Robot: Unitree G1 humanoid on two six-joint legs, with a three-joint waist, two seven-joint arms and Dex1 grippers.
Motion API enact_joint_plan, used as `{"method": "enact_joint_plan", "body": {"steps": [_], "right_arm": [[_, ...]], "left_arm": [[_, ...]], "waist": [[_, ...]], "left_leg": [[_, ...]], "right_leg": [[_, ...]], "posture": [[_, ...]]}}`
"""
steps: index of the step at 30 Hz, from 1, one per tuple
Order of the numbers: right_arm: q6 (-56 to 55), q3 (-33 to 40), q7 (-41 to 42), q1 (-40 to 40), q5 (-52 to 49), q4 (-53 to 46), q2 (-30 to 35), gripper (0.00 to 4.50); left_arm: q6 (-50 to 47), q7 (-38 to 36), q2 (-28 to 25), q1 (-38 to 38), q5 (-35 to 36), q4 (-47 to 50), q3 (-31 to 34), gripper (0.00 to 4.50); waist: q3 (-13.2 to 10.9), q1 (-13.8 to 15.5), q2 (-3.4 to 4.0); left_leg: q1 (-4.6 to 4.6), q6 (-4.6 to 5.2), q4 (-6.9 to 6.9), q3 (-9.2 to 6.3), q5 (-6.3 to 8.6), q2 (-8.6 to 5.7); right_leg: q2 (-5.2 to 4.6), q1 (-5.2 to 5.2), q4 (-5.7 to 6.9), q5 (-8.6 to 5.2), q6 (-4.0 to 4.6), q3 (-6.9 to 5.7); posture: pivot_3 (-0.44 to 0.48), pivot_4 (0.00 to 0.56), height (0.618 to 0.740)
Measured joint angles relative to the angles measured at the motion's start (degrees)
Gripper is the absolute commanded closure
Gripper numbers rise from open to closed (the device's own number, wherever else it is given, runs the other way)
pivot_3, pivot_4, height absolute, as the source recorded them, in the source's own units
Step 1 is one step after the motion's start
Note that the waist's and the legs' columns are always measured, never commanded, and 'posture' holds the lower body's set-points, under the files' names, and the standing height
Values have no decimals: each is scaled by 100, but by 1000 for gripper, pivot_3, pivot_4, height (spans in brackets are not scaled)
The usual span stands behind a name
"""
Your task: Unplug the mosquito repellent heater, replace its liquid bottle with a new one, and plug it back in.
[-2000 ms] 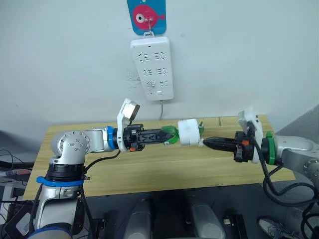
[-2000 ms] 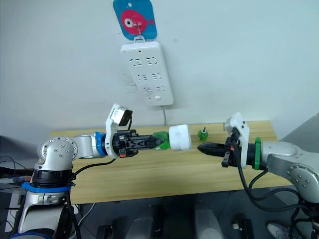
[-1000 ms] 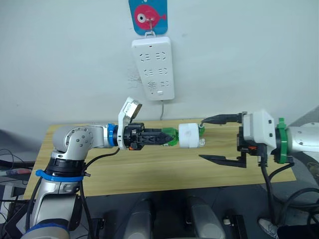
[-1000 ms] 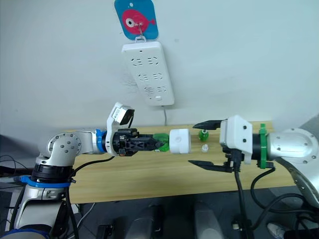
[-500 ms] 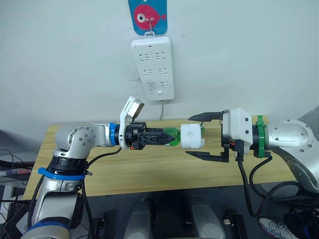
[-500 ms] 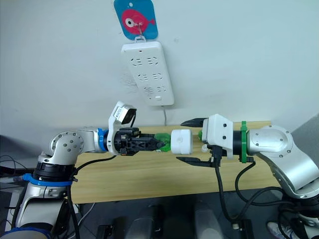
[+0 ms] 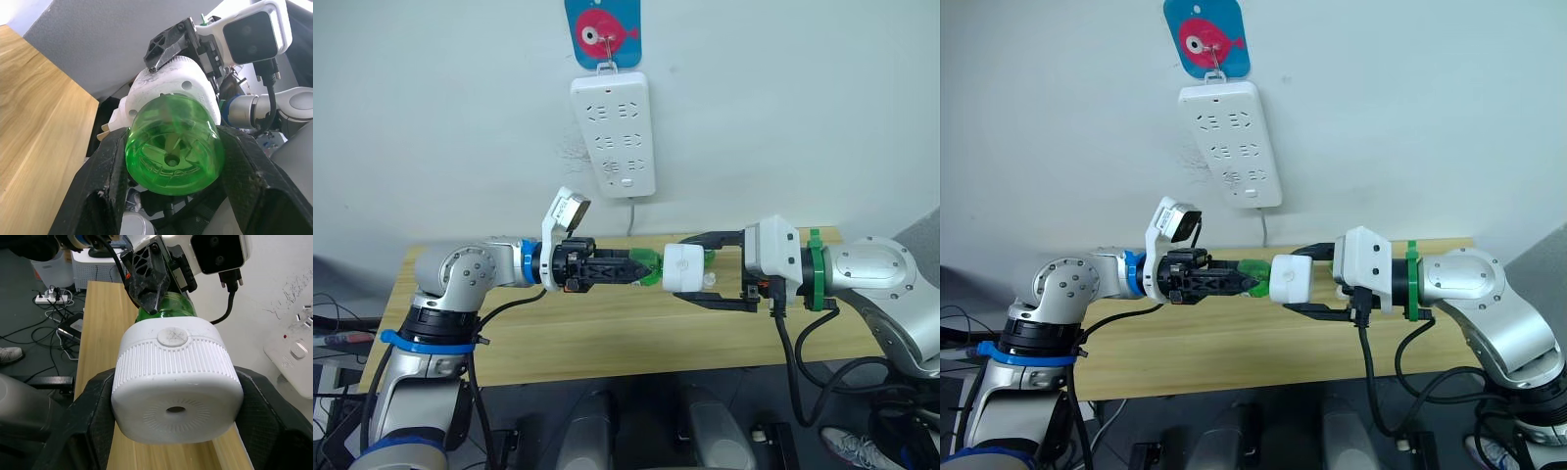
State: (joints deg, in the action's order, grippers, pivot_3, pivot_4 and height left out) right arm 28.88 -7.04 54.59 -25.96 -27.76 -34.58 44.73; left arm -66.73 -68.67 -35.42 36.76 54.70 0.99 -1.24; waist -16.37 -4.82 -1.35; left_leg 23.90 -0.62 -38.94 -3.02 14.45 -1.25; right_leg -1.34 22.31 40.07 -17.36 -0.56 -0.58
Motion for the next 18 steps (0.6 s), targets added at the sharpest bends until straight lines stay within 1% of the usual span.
{"method": "enact_joint_plan", "body": {"steps": [2, 7, 13, 15, 18], "right_arm": [[0, 30, -39, -2, 0, 14, -23, 1518], [63, 117, -78, -1, -46, 62, -22, 1518], [281, 172, -89, 18, -186, 70, -10, 1518], [362, 225, -69, 65, -275, 73, 33, 1518], [528, 300, -36, 148, -363, 100, 119, 1518]], "left_arm": [[357, -156, -93, -32, -304, 106, -220, 638], [1600, -373, -266, -169, -1181, 174, -540, 600], [3913, -607, -238, -567, -2386, 402, -663, 600], [4586, -735, -217, -717, -2635, 417, -671, 600], [5056, -849, -144, -755, -2710, 419, -663, 600]], "waist": [[0, 0, 0], [0, 0, 0], [0, 4, 0], [0, 6, 0], [0, 10, 0]], "left_leg": [[0, -3, 0, 2, -2, 0], [0, 2, 1, 0, 1, 0], [2, 3, 2, 1, 2, 0], [1, 4, 3, 2, 2, 0], [1, 4, 2, 2, 2, 0]], "right_leg": [[0, 0, -1, 0, 0, 1], [0, 0, 0, 1, 3, 0], [-2, 0, -6, 2, 3, -1], [-2, 0, -6, 2, 4, -1], [-2, -2, -6, 2, 4, -1]], "posture": [[-187, 224, 740], [-180, 225, 740], [-171, 225, 740], [-167, 224, 740], [-164, 221, 740]]}}
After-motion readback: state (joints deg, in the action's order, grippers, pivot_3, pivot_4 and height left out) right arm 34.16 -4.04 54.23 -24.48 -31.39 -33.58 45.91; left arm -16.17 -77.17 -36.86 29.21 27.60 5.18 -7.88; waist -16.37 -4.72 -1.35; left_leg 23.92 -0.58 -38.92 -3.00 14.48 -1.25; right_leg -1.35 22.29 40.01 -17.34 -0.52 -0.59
